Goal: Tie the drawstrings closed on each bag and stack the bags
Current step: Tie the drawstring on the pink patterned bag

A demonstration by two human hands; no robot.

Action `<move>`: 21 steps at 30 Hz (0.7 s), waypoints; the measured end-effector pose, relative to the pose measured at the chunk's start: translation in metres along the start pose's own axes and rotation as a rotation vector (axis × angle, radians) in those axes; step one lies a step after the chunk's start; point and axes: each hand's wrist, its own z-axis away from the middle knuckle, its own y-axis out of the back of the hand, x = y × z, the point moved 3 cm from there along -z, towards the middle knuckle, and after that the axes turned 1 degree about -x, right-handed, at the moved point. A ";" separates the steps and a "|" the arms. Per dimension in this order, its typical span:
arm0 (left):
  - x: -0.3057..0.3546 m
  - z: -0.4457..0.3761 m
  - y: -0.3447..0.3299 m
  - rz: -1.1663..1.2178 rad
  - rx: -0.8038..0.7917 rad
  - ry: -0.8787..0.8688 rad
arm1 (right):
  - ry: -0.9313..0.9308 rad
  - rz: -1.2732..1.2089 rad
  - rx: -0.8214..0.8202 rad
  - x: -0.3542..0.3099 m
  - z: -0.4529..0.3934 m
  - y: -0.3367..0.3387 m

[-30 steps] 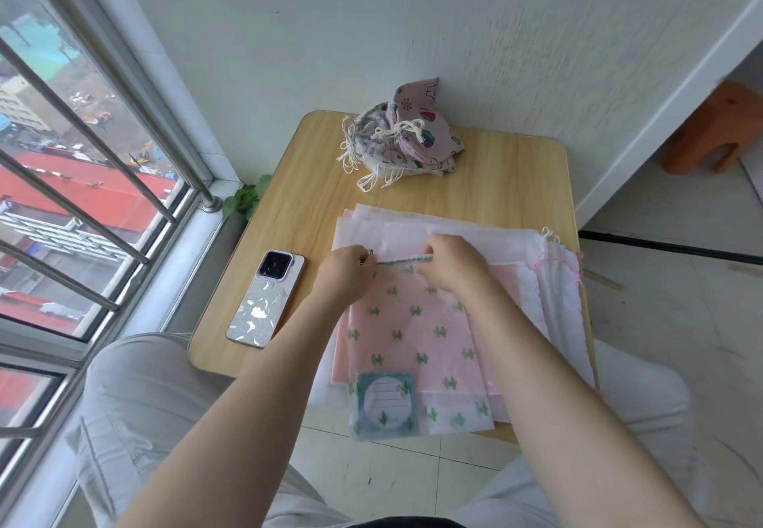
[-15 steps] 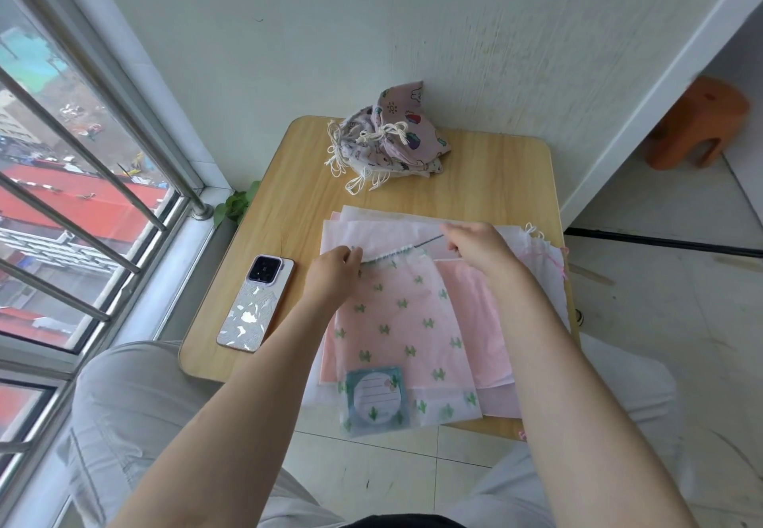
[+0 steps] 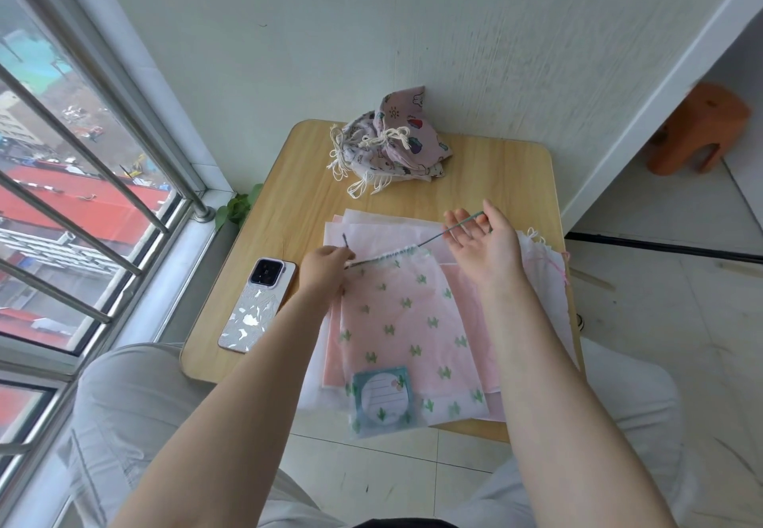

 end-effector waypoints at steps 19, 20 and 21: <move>0.009 0.007 0.022 -0.660 -0.010 -0.307 | 0.452 2.001 -0.038 0.020 0.004 -0.009; 0.011 0.008 0.019 -0.691 -0.042 -0.308 | 0.431 2.049 -0.076 0.022 0.003 -0.010; 0.014 0.009 0.017 -0.732 -0.067 -0.316 | 0.403 2.097 -0.105 0.025 0.003 -0.011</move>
